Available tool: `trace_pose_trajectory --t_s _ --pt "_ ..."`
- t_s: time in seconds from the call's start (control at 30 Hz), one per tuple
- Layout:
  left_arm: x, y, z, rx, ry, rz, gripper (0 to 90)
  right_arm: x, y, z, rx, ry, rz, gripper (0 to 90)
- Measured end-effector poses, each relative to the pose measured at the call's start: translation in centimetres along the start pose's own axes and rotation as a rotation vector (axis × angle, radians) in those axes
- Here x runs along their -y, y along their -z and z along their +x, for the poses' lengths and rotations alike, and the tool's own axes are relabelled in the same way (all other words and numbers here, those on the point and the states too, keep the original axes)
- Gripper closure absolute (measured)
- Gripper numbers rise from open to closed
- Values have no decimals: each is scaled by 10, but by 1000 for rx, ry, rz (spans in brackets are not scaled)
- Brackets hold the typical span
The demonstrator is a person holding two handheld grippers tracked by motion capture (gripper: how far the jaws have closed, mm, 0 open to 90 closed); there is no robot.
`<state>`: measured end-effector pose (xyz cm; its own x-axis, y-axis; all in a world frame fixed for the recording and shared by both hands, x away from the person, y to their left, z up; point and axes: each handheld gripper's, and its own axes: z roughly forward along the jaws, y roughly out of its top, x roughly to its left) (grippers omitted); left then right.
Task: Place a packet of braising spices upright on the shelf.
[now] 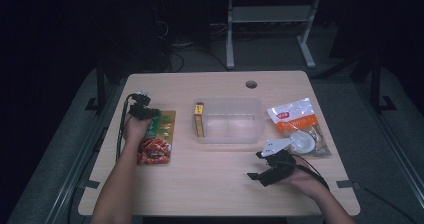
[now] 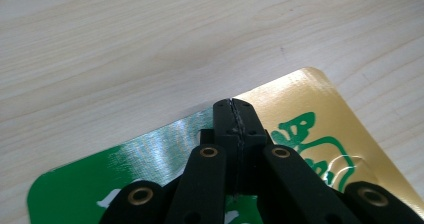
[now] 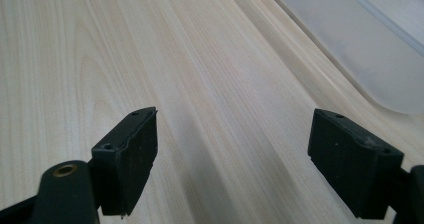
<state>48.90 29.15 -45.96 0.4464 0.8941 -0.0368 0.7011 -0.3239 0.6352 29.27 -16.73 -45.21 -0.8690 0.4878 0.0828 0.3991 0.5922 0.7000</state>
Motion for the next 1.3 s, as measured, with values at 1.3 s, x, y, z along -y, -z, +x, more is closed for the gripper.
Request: trace_pose_trajectory --t_s 1.3 --pt "15 8 -39 197 -76 5 900 0 -3 1 -3 14 19 195"
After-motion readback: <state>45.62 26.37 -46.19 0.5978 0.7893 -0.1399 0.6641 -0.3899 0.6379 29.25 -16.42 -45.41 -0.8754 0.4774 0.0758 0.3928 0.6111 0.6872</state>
